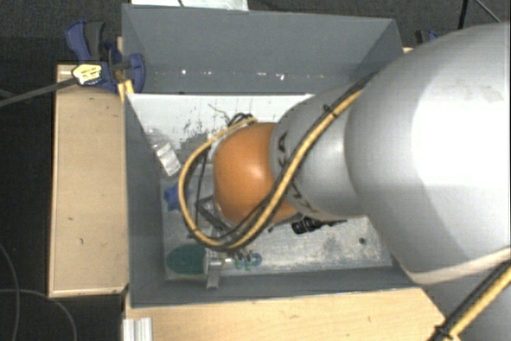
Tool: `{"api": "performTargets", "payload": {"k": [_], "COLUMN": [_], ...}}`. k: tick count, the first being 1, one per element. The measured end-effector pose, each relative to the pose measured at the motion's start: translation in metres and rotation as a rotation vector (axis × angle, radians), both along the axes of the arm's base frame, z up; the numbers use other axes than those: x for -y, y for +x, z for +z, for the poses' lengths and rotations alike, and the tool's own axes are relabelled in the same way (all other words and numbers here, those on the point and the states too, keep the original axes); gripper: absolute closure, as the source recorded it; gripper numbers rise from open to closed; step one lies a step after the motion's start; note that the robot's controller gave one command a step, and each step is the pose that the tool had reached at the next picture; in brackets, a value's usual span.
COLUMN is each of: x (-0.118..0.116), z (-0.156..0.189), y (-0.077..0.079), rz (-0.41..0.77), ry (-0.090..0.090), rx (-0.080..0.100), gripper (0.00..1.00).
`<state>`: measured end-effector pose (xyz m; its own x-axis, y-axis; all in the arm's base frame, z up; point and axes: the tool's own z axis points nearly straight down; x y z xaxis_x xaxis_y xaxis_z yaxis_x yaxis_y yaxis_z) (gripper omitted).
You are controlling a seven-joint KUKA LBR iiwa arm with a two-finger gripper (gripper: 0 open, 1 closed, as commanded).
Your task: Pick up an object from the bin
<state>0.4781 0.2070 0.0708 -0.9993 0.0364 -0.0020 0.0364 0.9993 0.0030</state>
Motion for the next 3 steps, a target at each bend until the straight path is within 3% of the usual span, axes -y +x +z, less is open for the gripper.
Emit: {"api": "performTargets", "payload": {"k": [1,2,3], "x": [0.0,-0.001,-0.003], "z": [0.001,0.03,0.142], "y": [0.002,0.024,0.021], "rz": [-0.007,-0.01,-0.009], "ry": [0.001,0.0,0.002], "rx": [0.002,0.002,0.007], "gripper": [1.0,1.0,1.0]}}
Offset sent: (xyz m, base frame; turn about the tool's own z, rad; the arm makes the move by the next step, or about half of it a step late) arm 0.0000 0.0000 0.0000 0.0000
